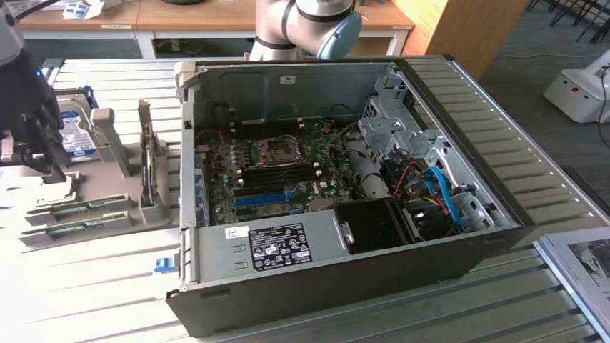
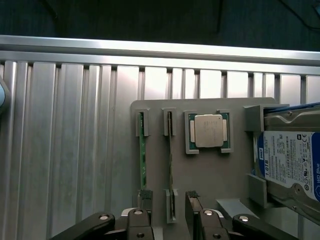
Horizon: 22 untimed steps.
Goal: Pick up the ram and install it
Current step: 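Pick up the ram and move it above insertion slot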
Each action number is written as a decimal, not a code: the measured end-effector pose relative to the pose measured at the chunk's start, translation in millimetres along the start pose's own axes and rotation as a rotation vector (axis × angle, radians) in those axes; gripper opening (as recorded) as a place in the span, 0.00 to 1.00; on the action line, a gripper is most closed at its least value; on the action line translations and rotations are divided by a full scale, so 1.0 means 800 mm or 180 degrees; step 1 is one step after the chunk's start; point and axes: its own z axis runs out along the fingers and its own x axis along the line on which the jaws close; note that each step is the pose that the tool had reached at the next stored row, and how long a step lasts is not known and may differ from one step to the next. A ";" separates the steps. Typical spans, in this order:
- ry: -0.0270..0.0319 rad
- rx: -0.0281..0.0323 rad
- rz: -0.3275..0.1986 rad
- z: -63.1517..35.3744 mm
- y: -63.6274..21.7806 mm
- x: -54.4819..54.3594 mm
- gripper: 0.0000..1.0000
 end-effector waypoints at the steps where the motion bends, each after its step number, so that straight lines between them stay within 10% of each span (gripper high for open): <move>1: 0.0001 0.0000 0.0000 0.000 0.000 0.002 0.39; 22: 0.0005 0.0000 0.0000 0.007 0.000 0.014 0.39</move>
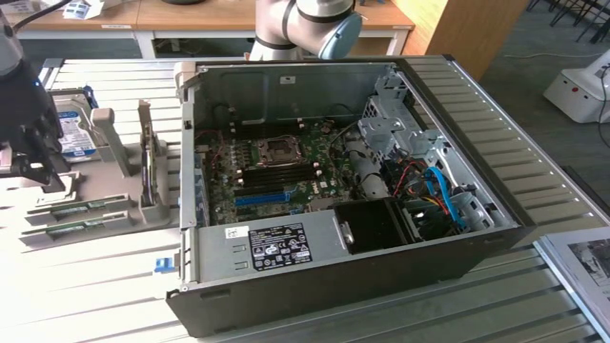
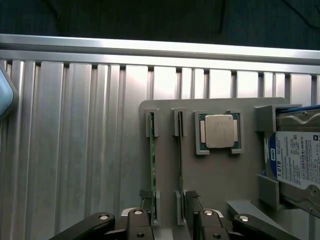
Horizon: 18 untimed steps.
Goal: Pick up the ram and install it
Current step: 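Pick up the ram and move it above insertion slot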
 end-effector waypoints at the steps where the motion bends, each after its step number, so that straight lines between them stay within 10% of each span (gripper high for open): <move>1: 0.0000 0.0000 0.0000 0.002 0.000 0.000 0.39; 5: 0.0000 0.0000 0.0000 0.031 -0.001 0.001 0.39; 18: 0.0000 0.0000 0.0000 0.054 -0.002 0.001 0.39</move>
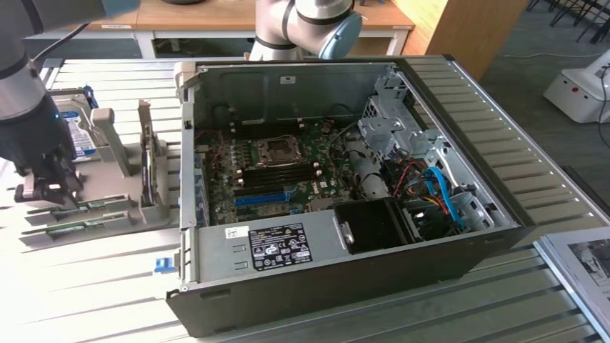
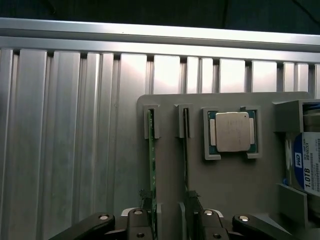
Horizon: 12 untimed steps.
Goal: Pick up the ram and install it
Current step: 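Pick up the ram and move it above insertion slot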
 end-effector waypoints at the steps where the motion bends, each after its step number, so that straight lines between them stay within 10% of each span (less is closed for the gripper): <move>1: 0.0000 0.0000 0.0000 0.002 0.000 0.000 0.39; 12: 0.0000 0.0000 0.0000 0.017 -0.001 0.000 0.39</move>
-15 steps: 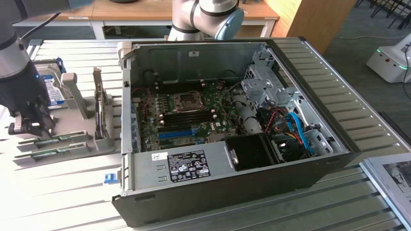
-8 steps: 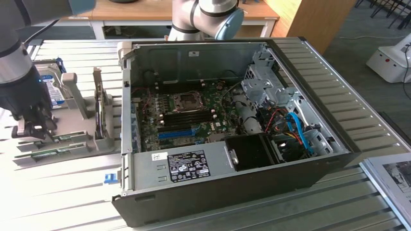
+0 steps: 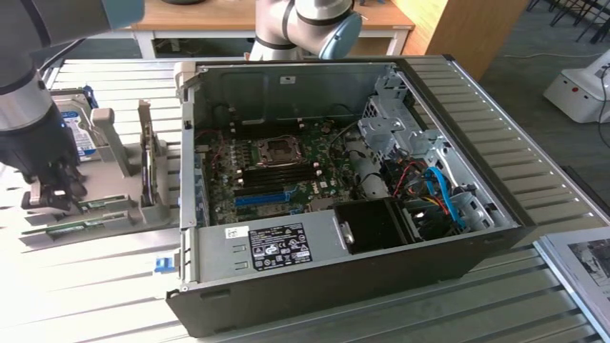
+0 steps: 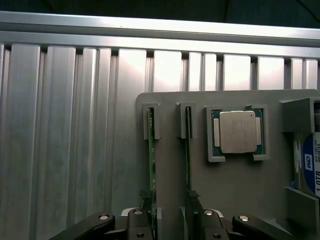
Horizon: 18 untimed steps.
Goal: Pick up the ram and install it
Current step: 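Pick up the ram and move it above insertion slot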
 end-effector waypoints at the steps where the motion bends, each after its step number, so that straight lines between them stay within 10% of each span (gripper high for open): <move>1: 0.0000 0.0000 0.0000 0.000 0.000 0.000 0.39; 18: 0.0000 0.0000 0.0000 0.001 0.000 0.009 0.39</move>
